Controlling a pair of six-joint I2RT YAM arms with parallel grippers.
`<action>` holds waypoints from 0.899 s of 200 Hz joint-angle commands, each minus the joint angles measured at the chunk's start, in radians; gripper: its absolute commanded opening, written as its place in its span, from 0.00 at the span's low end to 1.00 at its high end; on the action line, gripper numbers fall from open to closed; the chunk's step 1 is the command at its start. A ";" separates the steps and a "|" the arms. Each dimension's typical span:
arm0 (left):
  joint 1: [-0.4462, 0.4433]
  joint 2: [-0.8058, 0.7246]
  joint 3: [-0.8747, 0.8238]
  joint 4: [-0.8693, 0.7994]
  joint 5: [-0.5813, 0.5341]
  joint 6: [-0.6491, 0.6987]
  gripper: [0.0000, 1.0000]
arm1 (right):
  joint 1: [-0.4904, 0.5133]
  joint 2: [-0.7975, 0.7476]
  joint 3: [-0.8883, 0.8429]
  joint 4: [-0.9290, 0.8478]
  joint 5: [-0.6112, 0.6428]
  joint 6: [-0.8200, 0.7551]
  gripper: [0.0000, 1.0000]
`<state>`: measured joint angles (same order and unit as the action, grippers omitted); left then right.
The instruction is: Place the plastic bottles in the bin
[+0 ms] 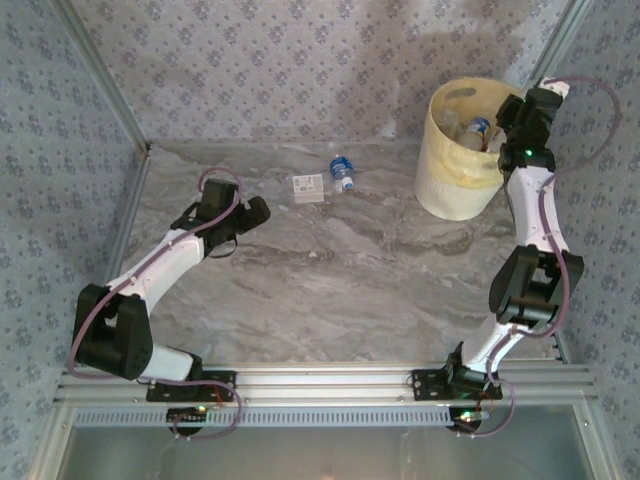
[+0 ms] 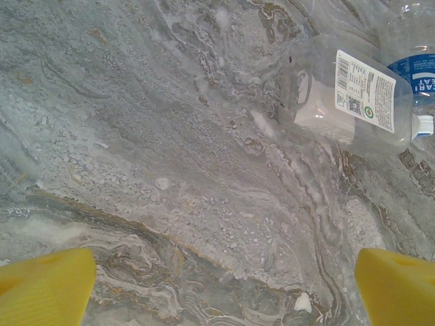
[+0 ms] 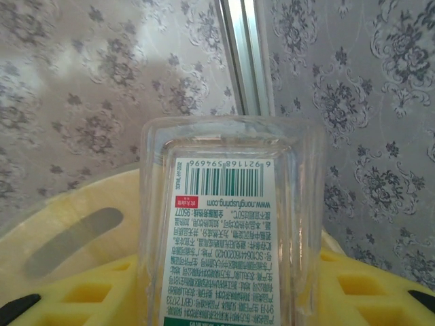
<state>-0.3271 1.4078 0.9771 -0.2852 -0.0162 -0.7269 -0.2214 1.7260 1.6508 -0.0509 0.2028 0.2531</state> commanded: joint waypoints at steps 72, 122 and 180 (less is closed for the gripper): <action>0.005 0.013 0.022 -0.006 -0.012 0.002 0.98 | 0.000 -0.017 0.130 -0.245 0.101 -0.066 0.94; 0.005 0.057 0.046 0.009 0.035 -0.017 0.98 | 0.050 -0.112 0.098 -0.260 0.093 -0.082 1.00; 0.005 0.120 0.103 0.011 0.086 0.007 0.98 | 0.130 -0.345 -0.182 -0.106 -0.158 0.002 1.00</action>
<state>-0.3271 1.5028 1.0294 -0.2874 0.0349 -0.7349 -0.1066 1.4624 1.5593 -0.2352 0.1947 0.1940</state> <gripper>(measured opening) 0.979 0.999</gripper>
